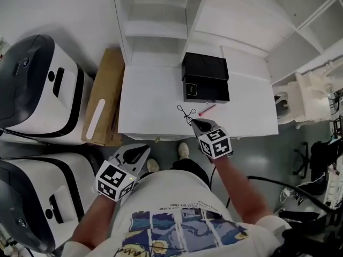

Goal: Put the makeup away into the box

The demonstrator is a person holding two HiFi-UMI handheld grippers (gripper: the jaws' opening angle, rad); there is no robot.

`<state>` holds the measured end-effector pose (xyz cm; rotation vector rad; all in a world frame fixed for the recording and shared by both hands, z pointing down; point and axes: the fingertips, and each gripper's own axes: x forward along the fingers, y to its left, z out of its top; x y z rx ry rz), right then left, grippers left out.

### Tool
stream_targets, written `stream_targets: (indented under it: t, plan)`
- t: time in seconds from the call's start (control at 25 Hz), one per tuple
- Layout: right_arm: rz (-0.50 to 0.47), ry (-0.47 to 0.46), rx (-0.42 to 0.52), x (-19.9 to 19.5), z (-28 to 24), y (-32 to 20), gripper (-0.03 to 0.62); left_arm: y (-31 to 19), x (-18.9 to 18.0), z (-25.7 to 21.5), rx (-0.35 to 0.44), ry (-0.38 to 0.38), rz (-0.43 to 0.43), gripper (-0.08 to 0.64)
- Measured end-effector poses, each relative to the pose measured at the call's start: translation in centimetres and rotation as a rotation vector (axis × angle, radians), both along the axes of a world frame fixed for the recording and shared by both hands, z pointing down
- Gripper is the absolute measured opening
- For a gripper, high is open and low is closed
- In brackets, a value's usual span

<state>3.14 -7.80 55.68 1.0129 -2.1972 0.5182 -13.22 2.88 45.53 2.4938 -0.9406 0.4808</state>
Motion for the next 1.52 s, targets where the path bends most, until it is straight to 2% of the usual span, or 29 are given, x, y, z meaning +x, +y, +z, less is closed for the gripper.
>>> stream_targets:
  t: [0.28,0.64,1.16,1.52]
  plan:
    - [0.018,0.059,0.037,5.6,-0.9,-3.4,0.029,-2.1,2.7,-0.6,0.013,0.0,0.016,0.014]
    - [0.01,0.101,0.022,9.9,0.1,-9.9,0.029,-5.3,5.1,-1.1,0.011,-0.011,-0.054,0.014]
    - [-0.008,0.154,-0.103,11.5,5.7,-16.6,0.029,-7.8,6.8,-0.9,-0.031,-0.05,-0.197,0.014]
    - [-0.051,0.197,-0.178,10.9,8.1,-18.0,0.029,-9.2,7.8,-1.1,-0.041,-0.069,-0.262,0.014]
